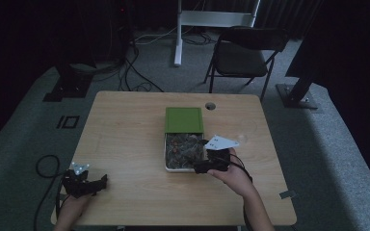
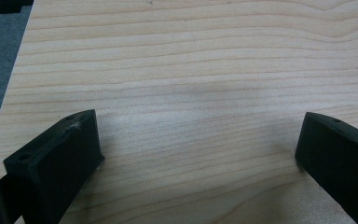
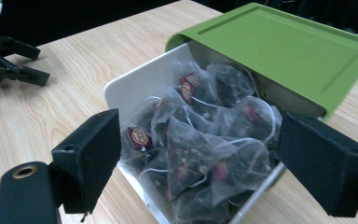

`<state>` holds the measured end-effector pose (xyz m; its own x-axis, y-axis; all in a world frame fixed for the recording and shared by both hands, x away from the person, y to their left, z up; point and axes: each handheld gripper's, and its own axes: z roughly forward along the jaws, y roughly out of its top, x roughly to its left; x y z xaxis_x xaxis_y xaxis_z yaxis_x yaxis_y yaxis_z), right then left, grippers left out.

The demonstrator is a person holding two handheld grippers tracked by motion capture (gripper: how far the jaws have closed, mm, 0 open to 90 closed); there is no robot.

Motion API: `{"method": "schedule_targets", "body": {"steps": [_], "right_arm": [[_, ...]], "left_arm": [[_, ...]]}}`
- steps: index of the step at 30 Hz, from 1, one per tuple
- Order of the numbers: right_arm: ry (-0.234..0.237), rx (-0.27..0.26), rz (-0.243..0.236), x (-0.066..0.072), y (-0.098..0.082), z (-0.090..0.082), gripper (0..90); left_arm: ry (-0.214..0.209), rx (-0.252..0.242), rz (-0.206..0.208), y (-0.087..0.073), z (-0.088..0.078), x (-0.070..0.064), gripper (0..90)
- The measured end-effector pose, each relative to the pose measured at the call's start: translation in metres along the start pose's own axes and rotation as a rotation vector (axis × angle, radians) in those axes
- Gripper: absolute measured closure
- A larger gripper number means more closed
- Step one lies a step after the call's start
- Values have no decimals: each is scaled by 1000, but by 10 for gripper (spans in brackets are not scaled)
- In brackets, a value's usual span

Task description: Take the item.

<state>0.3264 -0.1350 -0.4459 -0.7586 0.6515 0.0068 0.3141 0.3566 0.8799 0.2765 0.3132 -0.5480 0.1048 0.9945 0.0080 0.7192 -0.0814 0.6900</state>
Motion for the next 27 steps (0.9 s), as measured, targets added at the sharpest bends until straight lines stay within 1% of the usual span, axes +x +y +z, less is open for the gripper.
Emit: {"method": "schedule_targets", "body": {"steps": [6, 9, 14, 16, 19, 23, 25, 27], "right_arm": [[19, 5, -4, 5, 0, 8, 145], [20, 12, -1, 6, -1, 10, 149], [23, 27, 9, 8, -7, 17, 160], [15, 23, 26, 9, -10, 20, 162], [8, 30, 32, 10, -14, 24, 175], [-2, 36, 24, 12, -16, 27, 206], [-10, 41, 11, 14, -17, 28, 224], [-20, 47, 16, 15, -17, 29, 247]], "left_arm": [[-1, -1, 0, 0, 0, 0, 5], [-1, 0, 0, 0, 0, 0, 5], [0, 0, 0, 0, 0, 0, 5], [0, 0, 1, 0, 0, 0, 5], [-1, 0, 0, 0, 0, 0, 5], [-1, 0, 0, 0, 0, 0, 5], [-1, 0, 0, 0, 0, 0, 5], [0, 0, 1, 0, 0, 0, 5]]}}
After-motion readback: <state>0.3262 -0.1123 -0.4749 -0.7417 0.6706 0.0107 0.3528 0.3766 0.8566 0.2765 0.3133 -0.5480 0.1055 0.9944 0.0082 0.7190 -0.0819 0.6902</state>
